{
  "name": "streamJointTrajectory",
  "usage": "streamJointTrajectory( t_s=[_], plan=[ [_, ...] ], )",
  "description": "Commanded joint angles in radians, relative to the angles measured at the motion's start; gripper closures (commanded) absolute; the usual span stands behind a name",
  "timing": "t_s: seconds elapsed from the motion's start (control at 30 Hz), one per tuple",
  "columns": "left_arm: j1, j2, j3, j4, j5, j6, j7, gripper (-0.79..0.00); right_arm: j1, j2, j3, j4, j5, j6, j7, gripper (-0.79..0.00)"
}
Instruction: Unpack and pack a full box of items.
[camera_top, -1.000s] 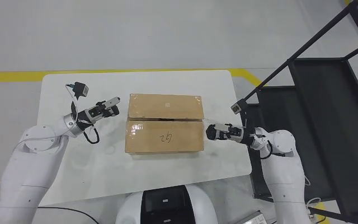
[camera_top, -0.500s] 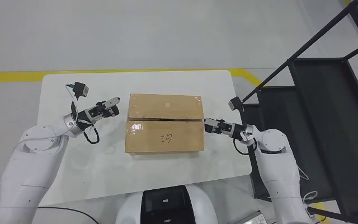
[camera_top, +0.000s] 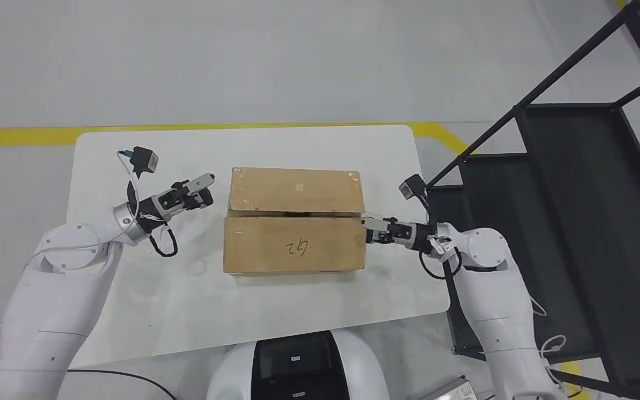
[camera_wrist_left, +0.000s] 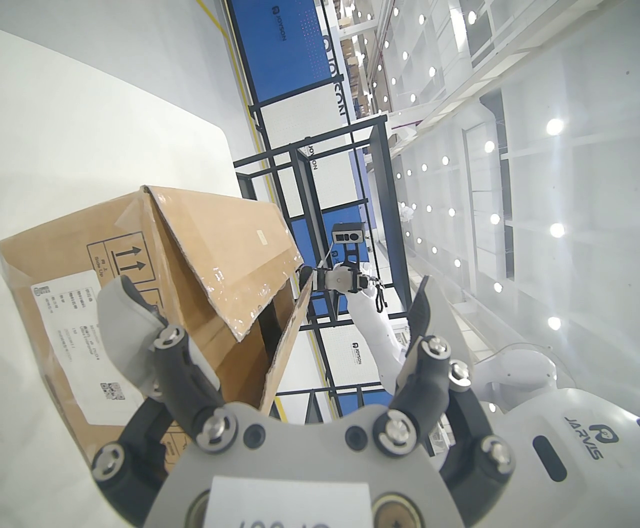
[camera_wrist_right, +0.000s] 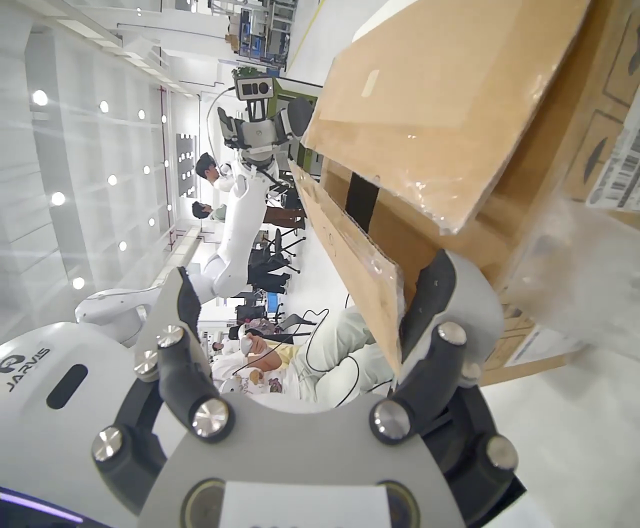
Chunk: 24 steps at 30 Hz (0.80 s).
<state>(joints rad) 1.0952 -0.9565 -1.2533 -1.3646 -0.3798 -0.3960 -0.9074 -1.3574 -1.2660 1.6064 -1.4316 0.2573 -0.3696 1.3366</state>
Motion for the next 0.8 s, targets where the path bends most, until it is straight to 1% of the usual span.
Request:
streamJointTrajectory(
  t_s=[0.0, 0.13, 0.27, 0.53, 0.77],
  plan=[
    [0.0, 0.0, 0.0, 0.0, 0.0, 0.0, 0.0, -0.785, 0.002, 0.004, 0.002, 0.006, 0.076, 0.007, 0.047, -0.785],
    [0.0, 0.0, 0.0, 0.0, 0.0, 0.0, 0.0, -0.785, -0.007, 0.014, 0.002, -0.022, 0.174, 0.035, 0.149, -0.785],
    [0.0, 0.0, 0.0, 0.0, 0.0, 0.0, 0.0, -0.785, -0.043, 0.025, -0.016, -0.112, 0.182, 0.081, 0.195, -0.785],
    [0.0, 0.0, 0.0, 0.0, 0.0, 0.0, 0.0, -0.785, -0.144, 0.049, -0.099, -0.288, 0.048, 0.085, 0.199, -0.785],
    [0.0, 0.0, 0.0, 0.0, 0.0, 0.0, 0.0, -0.785, -0.197, 0.078, -0.174, -0.385, -0.074, 0.085, 0.199, -0.785]
  ],
)
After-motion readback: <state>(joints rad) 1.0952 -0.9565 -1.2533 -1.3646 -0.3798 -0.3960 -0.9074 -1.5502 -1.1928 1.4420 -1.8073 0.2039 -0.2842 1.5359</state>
